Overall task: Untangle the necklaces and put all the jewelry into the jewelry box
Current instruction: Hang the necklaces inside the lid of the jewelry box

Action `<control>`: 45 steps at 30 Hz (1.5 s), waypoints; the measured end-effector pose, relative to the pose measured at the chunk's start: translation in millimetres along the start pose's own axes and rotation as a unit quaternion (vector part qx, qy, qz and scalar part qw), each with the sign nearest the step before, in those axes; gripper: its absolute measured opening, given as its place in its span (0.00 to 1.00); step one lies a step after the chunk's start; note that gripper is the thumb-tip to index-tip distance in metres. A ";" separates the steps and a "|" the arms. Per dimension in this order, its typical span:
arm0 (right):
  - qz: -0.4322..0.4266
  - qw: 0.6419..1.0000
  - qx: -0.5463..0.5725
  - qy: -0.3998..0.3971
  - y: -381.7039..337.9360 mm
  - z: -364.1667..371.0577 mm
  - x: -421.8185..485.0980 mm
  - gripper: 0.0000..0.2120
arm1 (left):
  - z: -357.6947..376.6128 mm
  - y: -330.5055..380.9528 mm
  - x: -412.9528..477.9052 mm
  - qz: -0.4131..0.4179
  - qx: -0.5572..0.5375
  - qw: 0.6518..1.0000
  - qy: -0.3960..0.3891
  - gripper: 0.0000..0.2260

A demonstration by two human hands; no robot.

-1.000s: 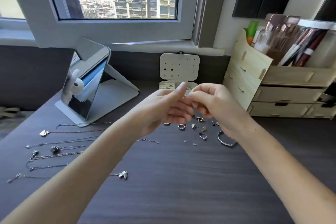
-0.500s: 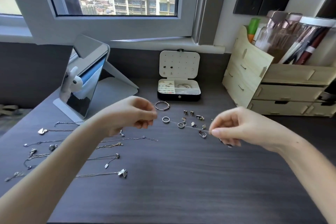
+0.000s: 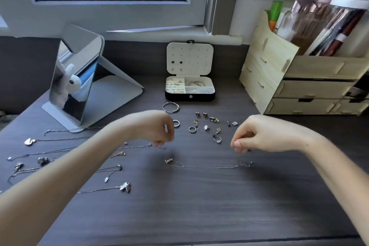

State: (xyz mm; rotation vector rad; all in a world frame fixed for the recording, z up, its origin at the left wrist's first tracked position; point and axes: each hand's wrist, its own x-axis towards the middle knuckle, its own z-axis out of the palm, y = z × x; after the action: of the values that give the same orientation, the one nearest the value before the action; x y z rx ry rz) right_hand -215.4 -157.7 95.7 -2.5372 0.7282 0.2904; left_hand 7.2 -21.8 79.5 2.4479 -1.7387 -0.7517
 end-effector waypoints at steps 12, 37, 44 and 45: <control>-0.021 0.939 0.096 0.329 -23.1 -63.0 143.2 0.04 | -80.4 -4.7 108.3 -0.021 -0.124 0.935 0.331 0.11; -0.207 0.774 -0.138 0.582 -8.6 -83.9 261.4 0.06 | -120.2 -33.7 193.7 0.044 -0.162 0.871 0.461 0.21; -0.225 0.796 -0.219 0.518 7.1 -36.8 191.0 0.09 | -119.9 -30.4 150.5 0.054 -0.474 0.767 0.430 0.13; -0.219 0.806 -0.218 0.504 8.9 -30.7 181.1 0.08 | -114.7 -26.0 142.0 0.053 -0.460 0.774 0.431 0.12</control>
State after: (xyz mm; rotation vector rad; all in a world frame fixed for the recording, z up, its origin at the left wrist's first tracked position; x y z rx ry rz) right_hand -66.7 -260.0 59.8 -3.1063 0.3724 -1.2818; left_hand 112.7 -167.0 121.7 1.5439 -0.8111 -0.2375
